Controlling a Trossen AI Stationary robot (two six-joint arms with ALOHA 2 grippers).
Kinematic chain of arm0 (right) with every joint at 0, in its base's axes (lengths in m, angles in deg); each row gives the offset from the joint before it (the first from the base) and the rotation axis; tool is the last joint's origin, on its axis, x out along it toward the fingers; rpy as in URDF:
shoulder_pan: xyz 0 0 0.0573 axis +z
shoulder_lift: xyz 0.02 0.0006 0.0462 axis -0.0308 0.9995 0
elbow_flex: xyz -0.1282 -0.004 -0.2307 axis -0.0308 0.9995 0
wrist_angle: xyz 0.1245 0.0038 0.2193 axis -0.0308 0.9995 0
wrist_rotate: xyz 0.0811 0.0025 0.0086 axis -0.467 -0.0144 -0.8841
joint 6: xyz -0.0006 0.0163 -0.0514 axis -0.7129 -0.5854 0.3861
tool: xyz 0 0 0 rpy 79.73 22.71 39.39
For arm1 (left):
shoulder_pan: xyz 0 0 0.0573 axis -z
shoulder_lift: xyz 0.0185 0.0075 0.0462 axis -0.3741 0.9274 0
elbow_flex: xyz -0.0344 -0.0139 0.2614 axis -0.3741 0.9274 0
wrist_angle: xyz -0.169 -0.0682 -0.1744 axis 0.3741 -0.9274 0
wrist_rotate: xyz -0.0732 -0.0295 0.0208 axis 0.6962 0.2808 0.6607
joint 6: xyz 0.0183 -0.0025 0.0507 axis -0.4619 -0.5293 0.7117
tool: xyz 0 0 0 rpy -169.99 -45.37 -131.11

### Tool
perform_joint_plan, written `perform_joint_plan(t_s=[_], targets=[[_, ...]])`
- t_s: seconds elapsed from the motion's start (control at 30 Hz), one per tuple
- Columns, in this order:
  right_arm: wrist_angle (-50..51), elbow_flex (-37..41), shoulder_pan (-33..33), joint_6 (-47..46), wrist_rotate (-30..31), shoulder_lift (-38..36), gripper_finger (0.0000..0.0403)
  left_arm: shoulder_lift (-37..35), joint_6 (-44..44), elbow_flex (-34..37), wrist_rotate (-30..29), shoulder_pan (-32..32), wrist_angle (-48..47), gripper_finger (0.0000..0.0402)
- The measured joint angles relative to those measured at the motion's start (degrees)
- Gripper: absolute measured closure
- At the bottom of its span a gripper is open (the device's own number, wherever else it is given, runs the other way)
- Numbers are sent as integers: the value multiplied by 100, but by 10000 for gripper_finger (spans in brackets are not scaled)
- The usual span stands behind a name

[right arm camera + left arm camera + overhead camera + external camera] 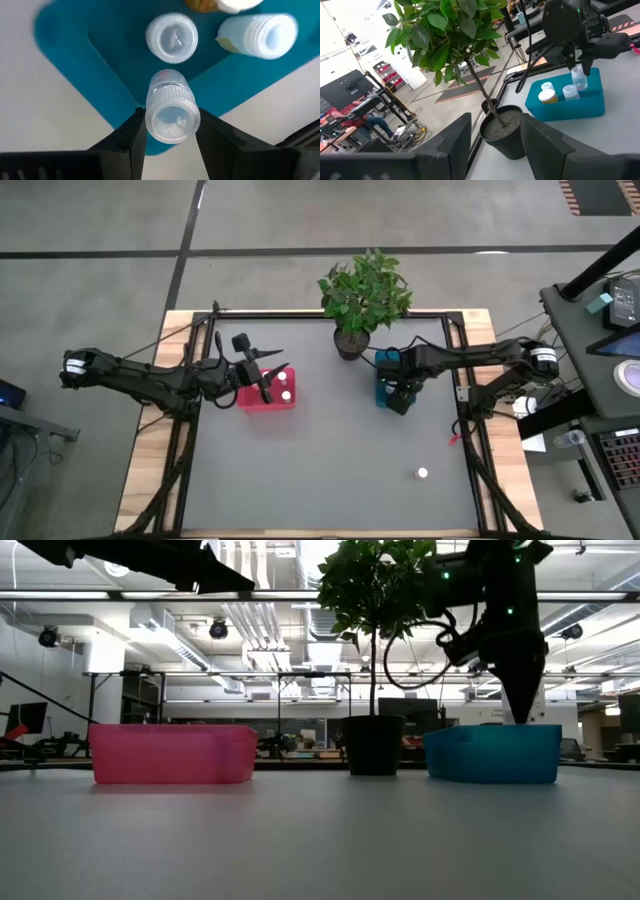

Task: Pick and place medicine bottles into bin by pill shape (circle, oval)
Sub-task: Put the small transparent pill bottle into the blue bin, then put the small pink pill bottle into the pink bin

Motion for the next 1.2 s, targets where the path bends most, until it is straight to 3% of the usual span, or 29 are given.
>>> perform_joint_plan(t_s=[0.53, 0.93, 1.2], targets=[[-617, 522, -43, 48, -14, 0, 261, 0, 2, 0, 0, 2, -2, 250], [-616, 381, -43, 30, -14, 0, 199, 0, 4, 0, 0, 2, -2, 250], [-193, -13, -43, 23, -12, 0, 186, 0, 4, 0, 2, 0, -2, 250]])
